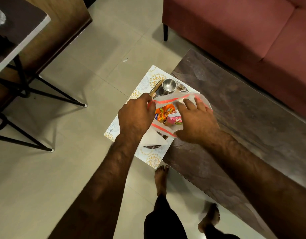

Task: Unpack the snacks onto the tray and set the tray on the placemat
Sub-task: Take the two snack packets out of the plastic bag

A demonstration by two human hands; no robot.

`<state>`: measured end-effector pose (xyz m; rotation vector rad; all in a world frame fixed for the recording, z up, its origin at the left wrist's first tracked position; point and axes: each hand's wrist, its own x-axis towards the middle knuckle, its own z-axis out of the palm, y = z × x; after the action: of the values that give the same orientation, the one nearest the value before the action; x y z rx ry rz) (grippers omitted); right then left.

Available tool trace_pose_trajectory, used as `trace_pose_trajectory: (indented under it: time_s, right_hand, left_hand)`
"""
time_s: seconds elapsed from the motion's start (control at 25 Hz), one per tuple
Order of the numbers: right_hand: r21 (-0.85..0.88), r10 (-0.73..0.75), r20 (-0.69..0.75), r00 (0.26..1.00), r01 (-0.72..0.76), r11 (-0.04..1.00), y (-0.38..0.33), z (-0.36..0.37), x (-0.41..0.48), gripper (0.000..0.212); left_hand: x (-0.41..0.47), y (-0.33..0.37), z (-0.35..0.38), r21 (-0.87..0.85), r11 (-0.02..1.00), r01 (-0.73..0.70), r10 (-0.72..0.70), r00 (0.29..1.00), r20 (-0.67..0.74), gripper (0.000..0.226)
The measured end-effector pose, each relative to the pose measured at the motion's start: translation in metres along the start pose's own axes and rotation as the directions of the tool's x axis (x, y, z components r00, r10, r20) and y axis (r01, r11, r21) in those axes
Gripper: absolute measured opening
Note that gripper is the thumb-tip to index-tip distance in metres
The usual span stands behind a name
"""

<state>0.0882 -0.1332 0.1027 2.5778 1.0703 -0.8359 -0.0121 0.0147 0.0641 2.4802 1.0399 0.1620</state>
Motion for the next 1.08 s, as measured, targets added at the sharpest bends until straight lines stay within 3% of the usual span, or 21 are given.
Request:
trace_pose_trajectory:
  time_s: [0.12,0.24,0.48,0.6,0.72,0.8,0.92,1.08]
  right_hand:
    - [-0.048,-0.026,0.097,0.995,0.031,0.998,-0.004,0.004,0.009,0.068]
    - [0.017,-0.019,0.167,0.986,0.017,1.000,-0.008,0.016,0.024,0.077]
    - [0.008,0.014,0.137,0.990,-0.016,1.000,-0.009,0.033,0.066,0.098]
    - [0.000,0.010,0.121,0.993,-0.010,1.000,-0.010,0.043,0.075,0.092]
    - [0.093,0.014,0.120,0.993,-0.026,0.995,-0.016,0.044,0.071,0.067]
    - [0.048,-0.019,0.017,1.000,0.018,0.999,-0.021,0.037,0.056,0.051]
    - [-0.032,-0.089,-0.149,0.985,0.085,0.996,-0.028,0.026,0.019,0.056]
    - [0.225,-0.071,-0.235,0.969,0.126,0.966,-0.021,0.002,-0.032,0.061]
  left_hand:
    - [-0.001,0.000,-0.001,-0.054,0.998,-0.011,0.011,1.000,-0.003,0.037]
    - [0.000,-0.002,-0.003,-0.087,0.995,-0.054,0.053,0.999,-0.008,0.038]
    - [0.001,-0.002,0.000,-0.129,0.990,-0.054,0.051,0.998,-0.022,0.039]
    - [0.000,-0.003,0.003,-0.141,0.989,-0.037,0.034,0.999,-0.026,0.037]
    - [-0.006,-0.001,0.004,-0.127,0.992,-0.025,0.024,1.000,-0.012,0.036]
    - [-0.010,0.002,0.005,-0.109,0.993,-0.049,0.047,0.999,-0.021,0.035]
    - [-0.011,0.002,0.002,-0.070,0.997,-0.045,0.045,0.999,0.003,0.036]
    - [-0.009,0.001,-0.006,-0.094,0.996,0.009,-0.001,0.996,0.087,0.035]
